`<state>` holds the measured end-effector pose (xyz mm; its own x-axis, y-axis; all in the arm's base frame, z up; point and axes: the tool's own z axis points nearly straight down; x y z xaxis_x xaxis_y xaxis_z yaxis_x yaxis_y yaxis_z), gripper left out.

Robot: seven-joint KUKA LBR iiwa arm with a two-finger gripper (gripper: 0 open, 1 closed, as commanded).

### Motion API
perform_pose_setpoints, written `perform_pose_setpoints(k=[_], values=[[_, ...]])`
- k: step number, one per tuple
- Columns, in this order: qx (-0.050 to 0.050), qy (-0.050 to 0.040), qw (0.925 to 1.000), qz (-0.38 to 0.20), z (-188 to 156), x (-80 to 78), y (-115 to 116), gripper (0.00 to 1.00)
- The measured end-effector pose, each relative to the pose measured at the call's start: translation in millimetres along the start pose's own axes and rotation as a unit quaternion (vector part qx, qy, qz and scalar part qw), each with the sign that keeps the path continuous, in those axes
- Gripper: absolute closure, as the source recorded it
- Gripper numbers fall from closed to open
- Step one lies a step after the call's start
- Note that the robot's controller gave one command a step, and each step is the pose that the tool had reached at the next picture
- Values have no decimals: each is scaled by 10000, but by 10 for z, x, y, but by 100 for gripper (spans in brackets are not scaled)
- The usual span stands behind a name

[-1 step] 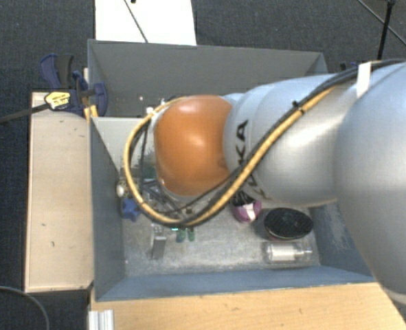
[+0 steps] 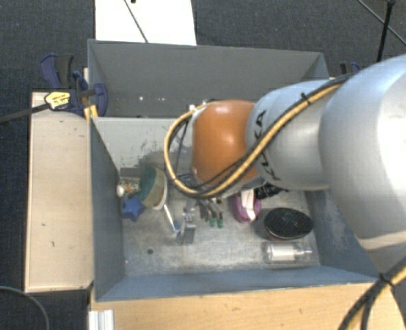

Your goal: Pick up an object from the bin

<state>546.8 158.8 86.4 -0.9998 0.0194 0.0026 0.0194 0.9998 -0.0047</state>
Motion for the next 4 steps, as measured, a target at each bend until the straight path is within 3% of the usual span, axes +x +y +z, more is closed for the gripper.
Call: perform_pose_setpoints(k=[1, 2, 3, 4], values=[[-19, -3, 9994, -355, 170, 230, -90, 0], [-28, -14, 9995, -321, 161, 220, -85, 100], [-28, -13, 9995, -313, 161, 221, -84, 0], [-33, -16, 9999, 110, -402, 584, 104, 0]])
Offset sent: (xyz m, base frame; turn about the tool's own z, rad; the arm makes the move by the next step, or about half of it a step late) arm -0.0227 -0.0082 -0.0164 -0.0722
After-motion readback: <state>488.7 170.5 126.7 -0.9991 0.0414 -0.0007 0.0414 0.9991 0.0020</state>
